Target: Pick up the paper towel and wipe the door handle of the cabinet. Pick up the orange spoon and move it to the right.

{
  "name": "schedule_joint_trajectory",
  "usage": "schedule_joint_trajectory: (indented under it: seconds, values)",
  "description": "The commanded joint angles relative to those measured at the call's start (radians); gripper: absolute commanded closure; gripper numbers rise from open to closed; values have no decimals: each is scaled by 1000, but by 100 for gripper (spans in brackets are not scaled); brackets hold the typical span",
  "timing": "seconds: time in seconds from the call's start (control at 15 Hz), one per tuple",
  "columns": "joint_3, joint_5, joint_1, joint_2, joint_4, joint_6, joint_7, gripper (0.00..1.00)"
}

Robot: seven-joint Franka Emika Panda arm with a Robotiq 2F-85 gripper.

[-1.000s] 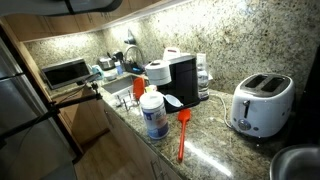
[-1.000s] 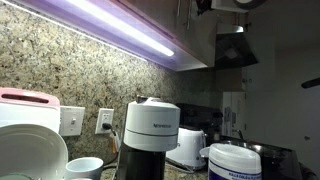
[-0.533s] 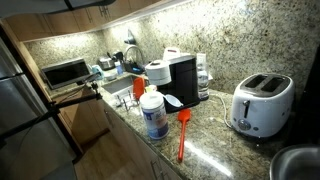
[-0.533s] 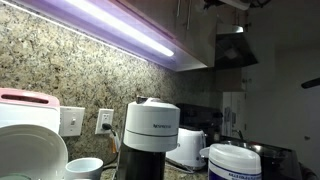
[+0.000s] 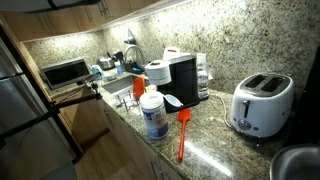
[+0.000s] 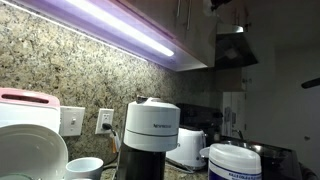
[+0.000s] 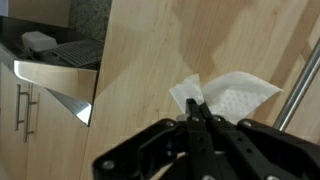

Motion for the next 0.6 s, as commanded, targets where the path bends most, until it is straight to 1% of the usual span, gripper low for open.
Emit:
schedule_joint_trajectory:
  seconds: [0.0, 0.07, 0.2, 0.33, 0.4, 0.53]
  values:
    - [-85, -114, 148, 50, -92, -62, -165, 99]
    - [-104, -147, 173, 51, -109, -88, -196, 99]
    - [-115, -202, 238, 104, -138, -135, -259, 99]
    - [-102, -252, 272, 147, -157, -182, -291, 99]
    - [-86, -271, 287, 179, -163, -200, -299, 99]
    - [-45, -316, 296, 235, -160, -245, -313, 99]
